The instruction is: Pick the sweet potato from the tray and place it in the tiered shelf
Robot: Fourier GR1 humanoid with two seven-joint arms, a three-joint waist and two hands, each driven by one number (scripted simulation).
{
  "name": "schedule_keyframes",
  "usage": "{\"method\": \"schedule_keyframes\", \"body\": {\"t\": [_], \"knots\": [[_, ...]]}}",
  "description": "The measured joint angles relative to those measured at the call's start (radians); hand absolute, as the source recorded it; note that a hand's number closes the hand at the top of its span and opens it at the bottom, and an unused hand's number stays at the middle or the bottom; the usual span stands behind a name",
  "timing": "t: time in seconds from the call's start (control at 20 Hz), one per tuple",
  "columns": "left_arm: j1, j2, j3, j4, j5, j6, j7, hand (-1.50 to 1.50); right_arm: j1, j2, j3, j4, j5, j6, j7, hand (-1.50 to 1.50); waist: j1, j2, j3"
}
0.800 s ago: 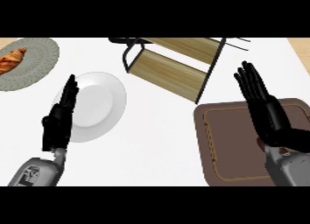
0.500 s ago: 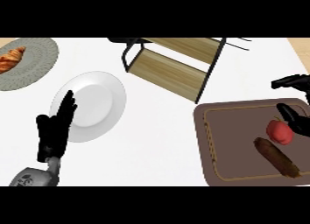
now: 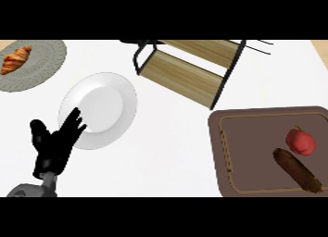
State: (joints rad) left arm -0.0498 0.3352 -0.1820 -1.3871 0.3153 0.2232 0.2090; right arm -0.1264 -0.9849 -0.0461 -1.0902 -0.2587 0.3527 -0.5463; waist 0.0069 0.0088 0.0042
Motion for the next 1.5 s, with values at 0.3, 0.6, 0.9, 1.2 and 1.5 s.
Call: {"method": "schedule_keyframes", "body": {"t": [0.3,0.6,0.9,1.2,1.5], "knots": [[0.004,0.009,0.018,0.002,0.021,-0.029,0.028,0.00,0.021,-0.134,0.028,0.062,0.087,0.156,-0.138,-1.50,-0.001,-0.007,-0.001],[0.005,0.015,0.045,0.022,0.028,-0.054,0.023,0.00,0.050,-0.232,0.064,-0.076,0.123,0.187,-0.077,-1.50,-0.013,-0.013,-0.002],[0.012,0.014,0.069,0.036,0.026,-0.074,0.013,0.00,0.118,-0.222,0.065,-0.343,0.119,0.135,0.149,-1.50,-0.022,-0.017,-0.003],[0.006,0.006,0.079,0.035,0.017,-0.082,0.020,0.00,0.151,-0.173,0.061,-0.581,0.133,0.032,0.443,-1.50,-0.020,-0.016,-0.003],[0.010,-0.007,0.081,0.024,-0.003,-0.086,0.022,0.00,0.173,-0.100,0.128,-0.716,0.250,-0.014,0.644,-1.50,-0.012,-0.014,-0.002]]}}
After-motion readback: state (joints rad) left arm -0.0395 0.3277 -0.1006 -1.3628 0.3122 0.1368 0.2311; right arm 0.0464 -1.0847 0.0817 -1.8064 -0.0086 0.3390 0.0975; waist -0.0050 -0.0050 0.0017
